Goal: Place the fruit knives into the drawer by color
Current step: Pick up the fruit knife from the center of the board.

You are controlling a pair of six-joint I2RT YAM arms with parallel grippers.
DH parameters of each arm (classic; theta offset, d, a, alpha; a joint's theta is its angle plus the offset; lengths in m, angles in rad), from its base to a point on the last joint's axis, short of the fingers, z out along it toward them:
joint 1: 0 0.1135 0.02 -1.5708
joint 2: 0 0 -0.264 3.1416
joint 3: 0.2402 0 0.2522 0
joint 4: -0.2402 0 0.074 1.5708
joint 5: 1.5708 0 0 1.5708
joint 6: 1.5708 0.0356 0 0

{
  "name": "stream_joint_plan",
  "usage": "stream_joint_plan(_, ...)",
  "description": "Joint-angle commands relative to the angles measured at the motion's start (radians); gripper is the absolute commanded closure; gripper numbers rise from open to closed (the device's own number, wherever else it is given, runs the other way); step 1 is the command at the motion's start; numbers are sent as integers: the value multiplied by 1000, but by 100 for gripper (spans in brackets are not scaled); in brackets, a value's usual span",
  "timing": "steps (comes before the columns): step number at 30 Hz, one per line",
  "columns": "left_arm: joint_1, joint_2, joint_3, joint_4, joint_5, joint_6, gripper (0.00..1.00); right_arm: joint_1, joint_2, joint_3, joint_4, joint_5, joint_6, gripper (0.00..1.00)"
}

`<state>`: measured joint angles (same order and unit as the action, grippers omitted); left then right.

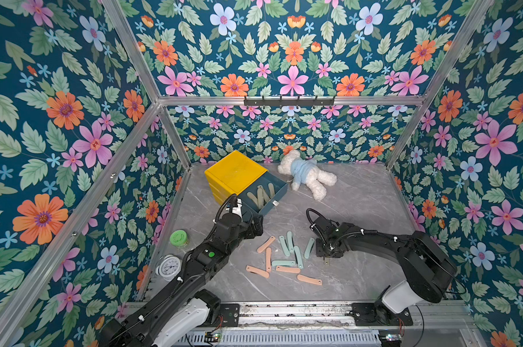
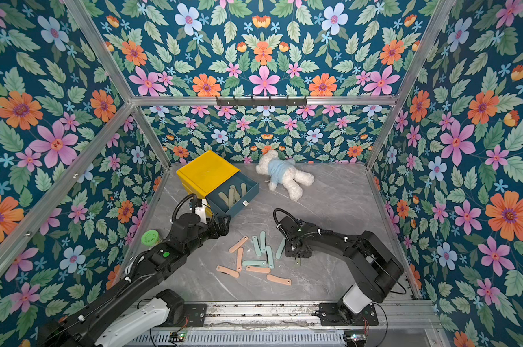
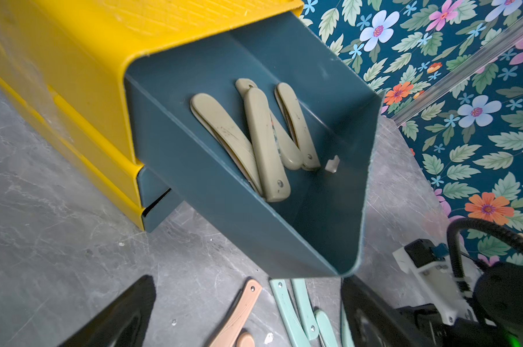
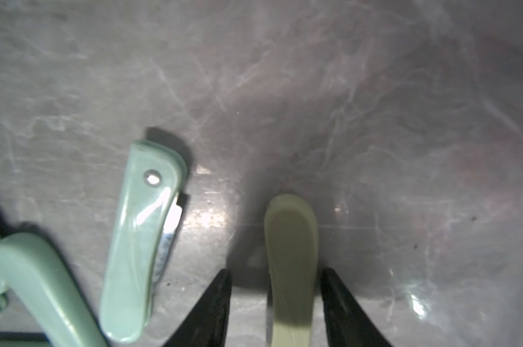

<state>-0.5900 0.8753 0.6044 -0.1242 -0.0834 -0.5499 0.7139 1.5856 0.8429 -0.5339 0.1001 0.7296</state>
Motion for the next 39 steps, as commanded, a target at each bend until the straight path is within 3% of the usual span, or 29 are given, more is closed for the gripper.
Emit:
stream_joint_plan(1, -1, 4, 0, 27, 5, -13, 1, -5, 19, 25, -34, 6, -8, 49)
stream_joint_plan(9, -1, 11, -9, 38, 15, -19, 1, -27, 63, 25, -61, -9, -38, 56)
stream_joint_plan(20, -1, 17, 6, 22, 8, -21, 1, -26, 81, 2, -27, 1, -62, 76)
stream_joint_plan(32, -1, -15, 9, -32, -41, -16, 1, -24, -351, -21, 84, -23, -155, 87)
stream_joint_plan(36, -1, -37, 9, -55, -62, -16, 1, 8, -416, 96, 99, -54, -177, 87)
stream_joint_plan(39, -1, -57, 15, -81, -84, -15, 1, 59, -372, 269, 117, -51, -230, 87)
